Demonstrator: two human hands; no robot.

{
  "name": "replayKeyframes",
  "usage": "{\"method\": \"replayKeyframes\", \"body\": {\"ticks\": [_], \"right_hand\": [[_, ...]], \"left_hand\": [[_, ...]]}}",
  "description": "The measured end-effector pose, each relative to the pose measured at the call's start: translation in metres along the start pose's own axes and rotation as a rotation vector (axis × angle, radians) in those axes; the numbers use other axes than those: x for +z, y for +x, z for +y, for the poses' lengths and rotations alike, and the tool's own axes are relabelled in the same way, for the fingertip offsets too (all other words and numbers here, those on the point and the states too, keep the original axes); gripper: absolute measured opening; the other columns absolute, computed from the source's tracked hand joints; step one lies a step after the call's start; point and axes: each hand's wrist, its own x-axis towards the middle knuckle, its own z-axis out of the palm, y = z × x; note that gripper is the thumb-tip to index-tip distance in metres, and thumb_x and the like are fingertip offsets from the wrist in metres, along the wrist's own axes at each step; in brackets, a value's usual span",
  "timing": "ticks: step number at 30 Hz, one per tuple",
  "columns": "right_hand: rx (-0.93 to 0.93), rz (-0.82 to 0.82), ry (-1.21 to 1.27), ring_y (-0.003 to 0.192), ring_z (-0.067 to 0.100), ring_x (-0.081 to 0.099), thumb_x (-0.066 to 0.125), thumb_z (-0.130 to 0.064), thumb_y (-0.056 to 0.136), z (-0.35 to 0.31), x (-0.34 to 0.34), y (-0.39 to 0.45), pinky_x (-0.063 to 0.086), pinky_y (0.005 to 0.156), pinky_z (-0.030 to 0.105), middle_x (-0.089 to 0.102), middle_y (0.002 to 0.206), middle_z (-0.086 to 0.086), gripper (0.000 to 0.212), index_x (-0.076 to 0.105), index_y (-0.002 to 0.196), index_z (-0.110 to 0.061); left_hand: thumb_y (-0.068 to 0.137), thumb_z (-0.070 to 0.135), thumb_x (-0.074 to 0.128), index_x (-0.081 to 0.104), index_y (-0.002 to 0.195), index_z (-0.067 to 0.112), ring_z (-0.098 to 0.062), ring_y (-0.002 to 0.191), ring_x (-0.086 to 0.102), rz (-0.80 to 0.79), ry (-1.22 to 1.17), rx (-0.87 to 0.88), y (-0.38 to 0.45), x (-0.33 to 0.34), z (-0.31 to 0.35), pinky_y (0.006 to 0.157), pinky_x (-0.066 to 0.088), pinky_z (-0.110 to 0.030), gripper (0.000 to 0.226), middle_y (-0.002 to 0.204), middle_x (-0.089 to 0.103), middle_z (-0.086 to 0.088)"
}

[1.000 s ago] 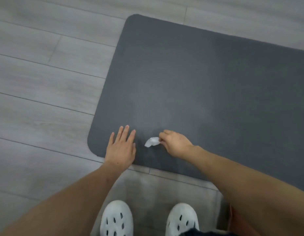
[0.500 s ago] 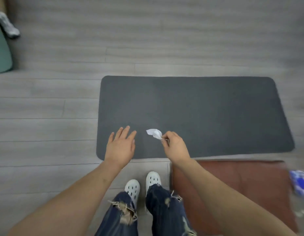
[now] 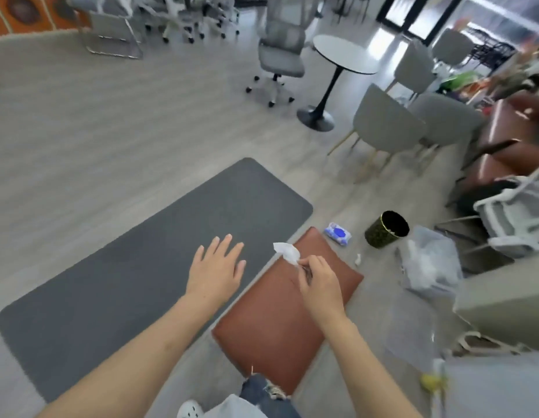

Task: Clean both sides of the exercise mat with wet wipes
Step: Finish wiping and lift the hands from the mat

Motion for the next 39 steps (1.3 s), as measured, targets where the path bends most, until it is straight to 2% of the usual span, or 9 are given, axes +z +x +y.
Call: {"method": "replayKeyframes", "body": {"ticks": [8,12,15,19,21,24,29,34,39], "right_hand": [[0.321,0.274,-0.034,0.076,0.009,0.056,0.068,-0.016,0.09,0.094,-0.113,-0.063,0.045,0.065,0.029,0.06,0.087,-0.008,0.007,0.064,0.093,-0.021],[0.404,0.375,-0.055,0.07,0.004,0.05,0.066,-0.015,0.09,0.152,-0.166,-0.088,0.038,0.062,0.025,0.056,0.081,-0.011,0.007,0.063,0.09,-0.021],[0.444,0.38,-0.069,0.071,0.006,0.052,0.066,-0.014,0.09,0.211,-0.205,-0.105,0.04,0.062,0.025,0.057,0.08,-0.011,0.009,0.061,0.088,-0.022],[0.463,0.34,-0.059,0.075,0.002,0.053,0.064,-0.016,0.091,0.298,-0.26,-0.111,0.035,0.06,0.014,0.055,0.078,-0.013,0.014,0.057,0.085,-0.026],[0.448,0.329,-0.055,0.075,0.003,0.054,0.064,-0.018,0.092,0.335,-0.283,-0.108,0.036,0.06,0.013,0.055,0.078,-0.012,0.014,0.056,0.084,-0.026],[0.434,0.335,-0.031,0.073,0.005,0.053,0.064,-0.02,0.092,0.377,-0.309,-0.1,0.036,0.06,0.015,0.056,0.08,-0.012,0.01,0.058,0.086,-0.025],[0.406,0.349,0.011,0.073,0.006,0.053,0.064,-0.02,0.092,0.426,-0.333,-0.08,0.041,0.062,0.024,0.057,0.082,-0.012,0.01,0.058,0.087,-0.025],[0.409,0.35,0.05,0.076,0.004,0.054,0.063,-0.02,0.094,0.474,-0.347,-0.041,0.046,0.065,0.026,0.057,0.083,-0.015,0.009,0.059,0.088,-0.025],[0.41,0.322,0.064,0.078,0.004,0.055,0.063,-0.02,0.094,0.539,-0.357,0.015,0.046,0.065,0.026,0.057,0.083,-0.015,0.011,0.058,0.087,-0.026]], "left_hand": [[0.107,0.046,0.038,0.044,0.155,0.029,-0.023,0.155,0.03,-0.057,0.001,0.294,-0.004,0.039,0.15,0.124,0.026,-0.049,0.052,0.165,0.037,0.001],[0.106,0.048,0.03,0.048,0.153,0.03,-0.023,0.153,0.034,-0.082,0.023,0.393,-0.001,0.071,0.228,0.122,0.029,-0.049,0.053,0.163,0.042,0.001],[0.106,0.049,0.03,0.048,0.153,0.031,-0.023,0.152,0.035,-0.106,0.03,0.425,0.002,0.101,0.294,0.122,0.03,-0.05,0.053,0.163,0.04,0.001],[0.103,0.05,0.028,0.054,0.149,0.029,-0.026,0.149,0.041,-0.098,0.017,0.407,0.01,0.133,0.394,0.118,0.036,-0.051,0.056,0.159,0.047,-0.002],[0.106,0.046,0.035,0.049,0.152,0.029,-0.024,0.152,0.036,-0.081,0.042,0.416,0.014,0.144,0.441,0.121,0.032,-0.05,0.051,0.162,0.043,-0.001],[0.099,0.044,0.032,0.06,0.141,0.026,-0.027,0.145,0.046,-0.039,0.015,0.414,0.019,0.147,0.501,0.116,0.038,-0.052,0.053,0.152,0.054,-0.002],[0.098,0.049,0.022,0.055,0.144,0.029,-0.025,0.147,0.043,-0.04,0.073,0.446,0.041,0.161,0.553,0.118,0.036,-0.051,0.06,0.154,0.051,-0.002],[0.106,0.044,0.038,0.047,0.152,0.029,-0.023,0.152,0.034,-0.08,0.108,0.412,0.084,0.179,0.583,0.121,0.031,-0.049,0.049,0.161,0.043,-0.001],[0.106,0.044,0.032,0.045,0.151,0.03,-0.023,0.152,0.033,-0.138,0.054,0.345,0.139,0.214,0.624,0.122,0.028,-0.047,0.049,0.162,0.041,0.0]]}}
